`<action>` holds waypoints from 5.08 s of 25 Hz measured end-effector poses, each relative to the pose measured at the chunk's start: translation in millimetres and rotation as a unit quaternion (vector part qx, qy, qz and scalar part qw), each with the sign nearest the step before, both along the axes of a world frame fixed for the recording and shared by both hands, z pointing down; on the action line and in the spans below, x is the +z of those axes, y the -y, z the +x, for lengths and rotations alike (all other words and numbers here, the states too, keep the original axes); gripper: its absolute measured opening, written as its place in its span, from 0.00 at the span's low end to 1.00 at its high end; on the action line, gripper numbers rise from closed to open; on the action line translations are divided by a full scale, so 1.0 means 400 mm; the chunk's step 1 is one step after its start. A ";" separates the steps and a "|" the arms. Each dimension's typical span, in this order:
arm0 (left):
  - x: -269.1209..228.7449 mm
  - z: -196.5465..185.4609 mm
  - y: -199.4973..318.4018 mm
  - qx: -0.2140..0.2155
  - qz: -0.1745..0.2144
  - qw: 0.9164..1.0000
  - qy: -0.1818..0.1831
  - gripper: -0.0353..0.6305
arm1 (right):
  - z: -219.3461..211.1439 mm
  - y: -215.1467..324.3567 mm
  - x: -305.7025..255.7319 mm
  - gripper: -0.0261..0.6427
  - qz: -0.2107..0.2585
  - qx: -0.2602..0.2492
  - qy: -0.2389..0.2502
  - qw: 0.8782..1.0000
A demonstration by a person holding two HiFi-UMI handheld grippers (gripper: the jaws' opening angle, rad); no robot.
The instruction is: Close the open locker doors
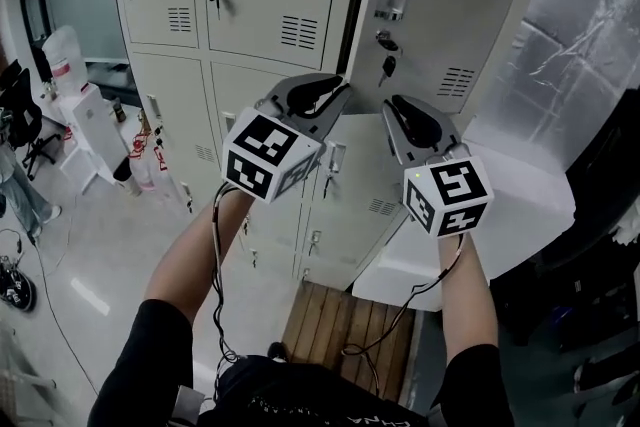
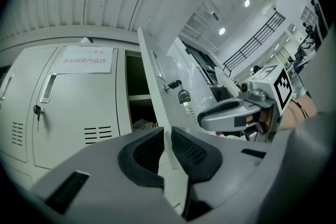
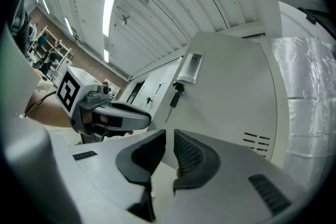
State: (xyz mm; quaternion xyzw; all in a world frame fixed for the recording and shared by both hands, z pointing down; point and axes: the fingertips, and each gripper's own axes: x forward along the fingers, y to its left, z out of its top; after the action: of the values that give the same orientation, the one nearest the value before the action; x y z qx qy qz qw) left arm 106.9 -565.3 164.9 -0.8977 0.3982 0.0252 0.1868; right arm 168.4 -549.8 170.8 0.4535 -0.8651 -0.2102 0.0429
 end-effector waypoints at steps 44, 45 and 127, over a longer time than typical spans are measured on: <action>-0.028 0.024 0.304 -0.018 0.002 0.999 0.032 0.12 | -0.104 0.321 -0.322 0.11 -0.015 -0.028 -0.004 0.999; -0.026 0.024 0.307 -0.018 0.000 0.999 0.031 0.12 | -0.099 0.319 -0.319 0.11 -0.016 -0.027 -0.003 0.999; -0.221 0.043 0.256 -0.016 -0.133 0.971 -0.197 0.12 | 0.051 0.315 -0.092 0.11 -0.065 0.068 -0.038 0.995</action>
State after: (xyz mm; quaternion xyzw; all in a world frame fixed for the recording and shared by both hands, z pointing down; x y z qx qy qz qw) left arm 124.1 -667.8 76.6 -0.8853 0.4414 0.1456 -0.0164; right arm 188.9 -675.7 134.0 0.4994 -0.8418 -0.1667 0.1194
